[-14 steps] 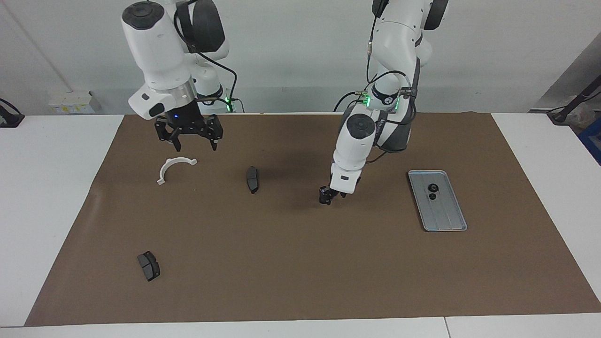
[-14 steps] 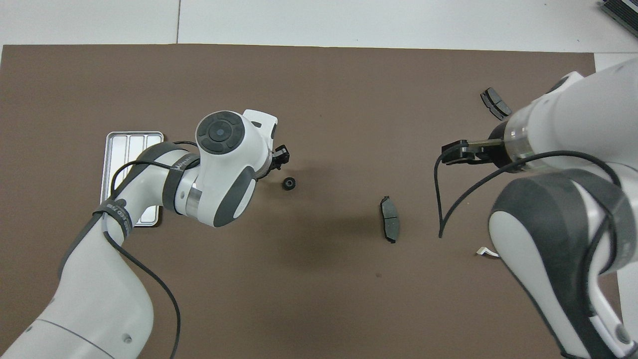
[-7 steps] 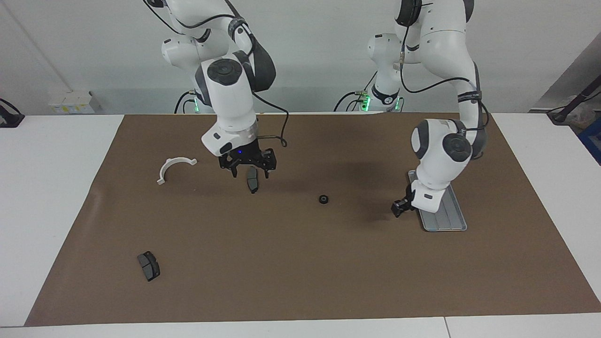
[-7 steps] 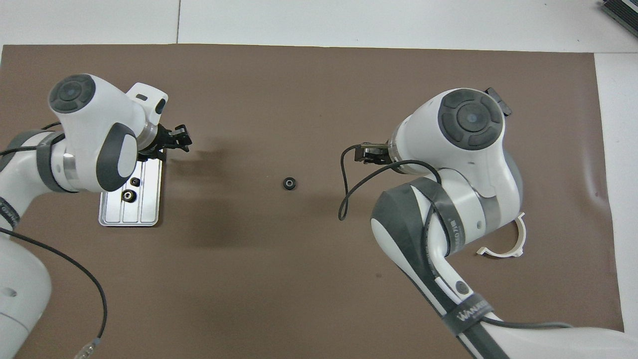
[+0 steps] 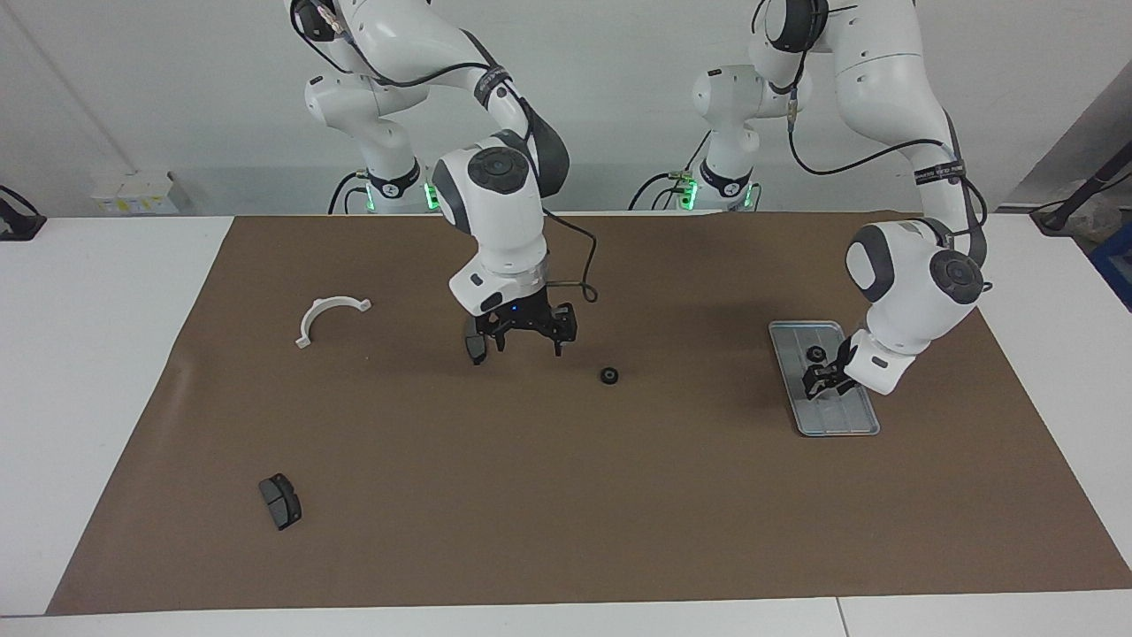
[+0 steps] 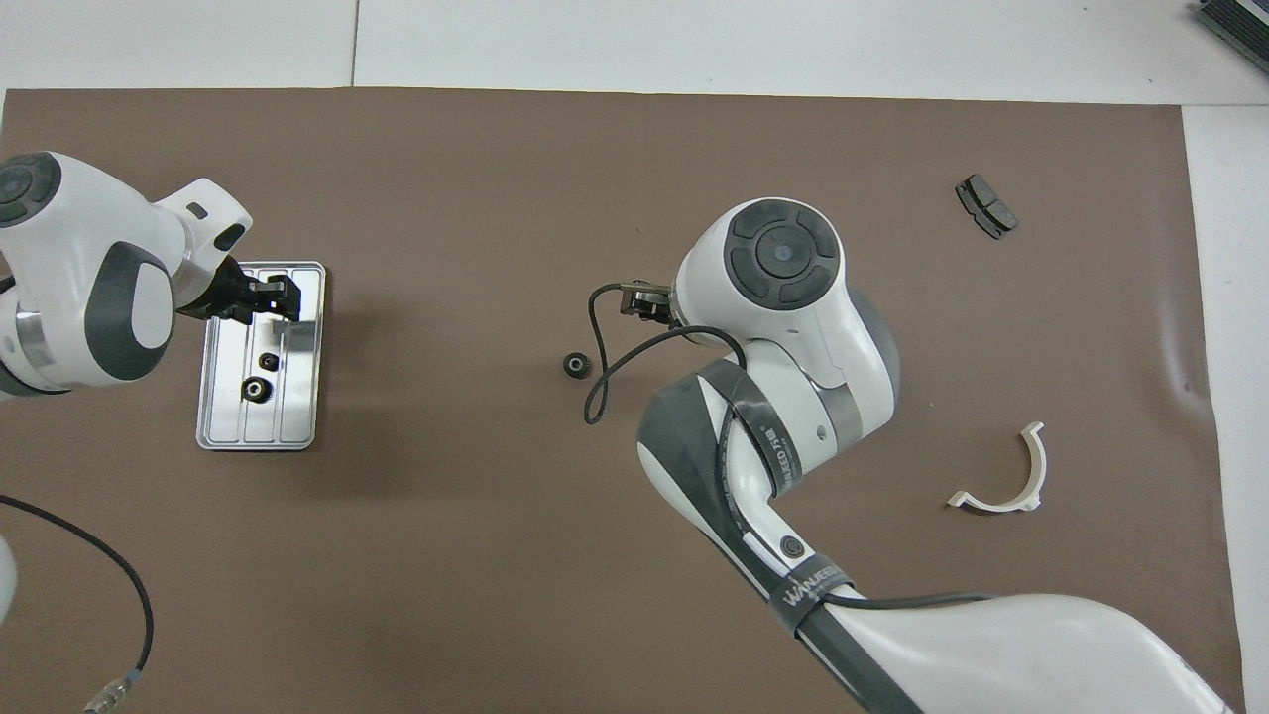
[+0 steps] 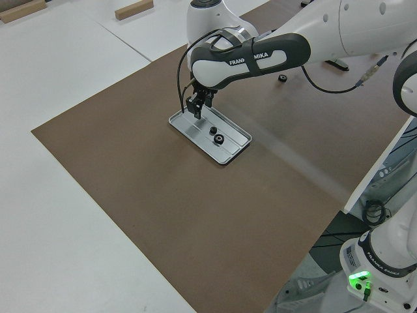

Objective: Place bearing gear from tray to pile

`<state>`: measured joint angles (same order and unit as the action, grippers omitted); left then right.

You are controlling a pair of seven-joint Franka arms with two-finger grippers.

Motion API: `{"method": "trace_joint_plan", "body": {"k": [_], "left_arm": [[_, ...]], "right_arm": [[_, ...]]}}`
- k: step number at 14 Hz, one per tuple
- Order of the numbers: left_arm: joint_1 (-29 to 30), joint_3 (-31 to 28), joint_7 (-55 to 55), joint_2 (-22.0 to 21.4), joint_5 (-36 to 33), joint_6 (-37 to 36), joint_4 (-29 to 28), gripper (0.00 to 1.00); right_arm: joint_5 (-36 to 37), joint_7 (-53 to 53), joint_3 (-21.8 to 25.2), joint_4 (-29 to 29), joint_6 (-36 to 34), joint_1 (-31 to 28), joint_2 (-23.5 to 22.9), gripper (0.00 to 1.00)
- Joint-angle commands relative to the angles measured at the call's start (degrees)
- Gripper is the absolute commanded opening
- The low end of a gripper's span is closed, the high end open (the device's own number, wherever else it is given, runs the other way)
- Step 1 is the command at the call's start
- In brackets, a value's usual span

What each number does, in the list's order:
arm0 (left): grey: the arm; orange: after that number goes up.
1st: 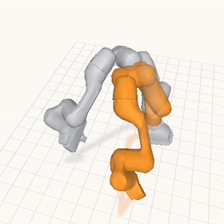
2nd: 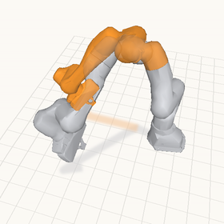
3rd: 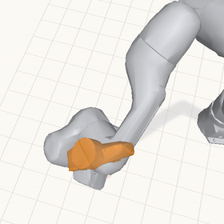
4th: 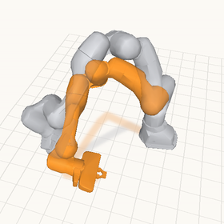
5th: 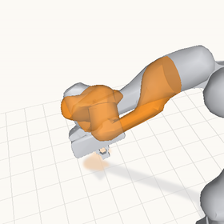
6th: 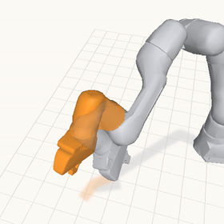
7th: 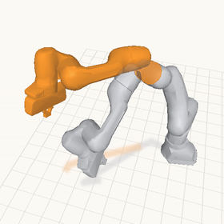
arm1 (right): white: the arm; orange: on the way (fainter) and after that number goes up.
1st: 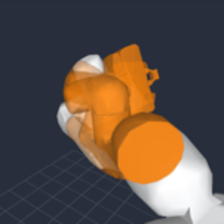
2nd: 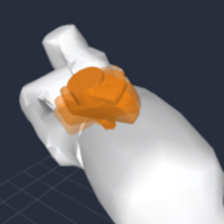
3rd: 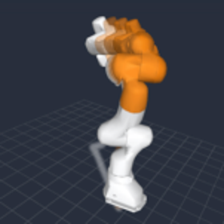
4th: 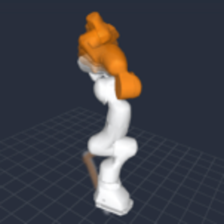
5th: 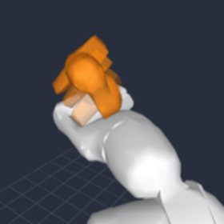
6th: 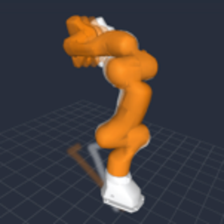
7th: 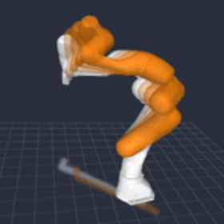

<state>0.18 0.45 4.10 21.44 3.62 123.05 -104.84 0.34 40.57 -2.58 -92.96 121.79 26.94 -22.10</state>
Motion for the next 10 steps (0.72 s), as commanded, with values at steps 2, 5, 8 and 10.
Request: {"method": "trace_joint_plan", "body": {"k": [2,5,8,10], "left_arm": [[0.8,0.3,13.2,-4.3,0.0,-0.5,-6.4,0.56],[0.9,0.3,17.0,-5.6,0.0,-1.0,-8.8,0.53],[1.2,0.3,18.6,-5.7,0.0,-1.5,-8.9,0.53],[2.1,0.3,20.8,-5.8,0.0,-1.6,-9.1,0.51]], "right_arm": [[0.4,5.5,0.1,11.4,-2.4,3.8,-9.9,1.00],[0.5,9.2,0.0,17.4,-3.2,6.3,-15.5,1.00],[0.6,10.9,0.0,18.2,-2.1,7.8,-17.6,1.00],[0.6,11.0,0.0,17.6,-0.7,8.5,-17.9,0.99]]}}
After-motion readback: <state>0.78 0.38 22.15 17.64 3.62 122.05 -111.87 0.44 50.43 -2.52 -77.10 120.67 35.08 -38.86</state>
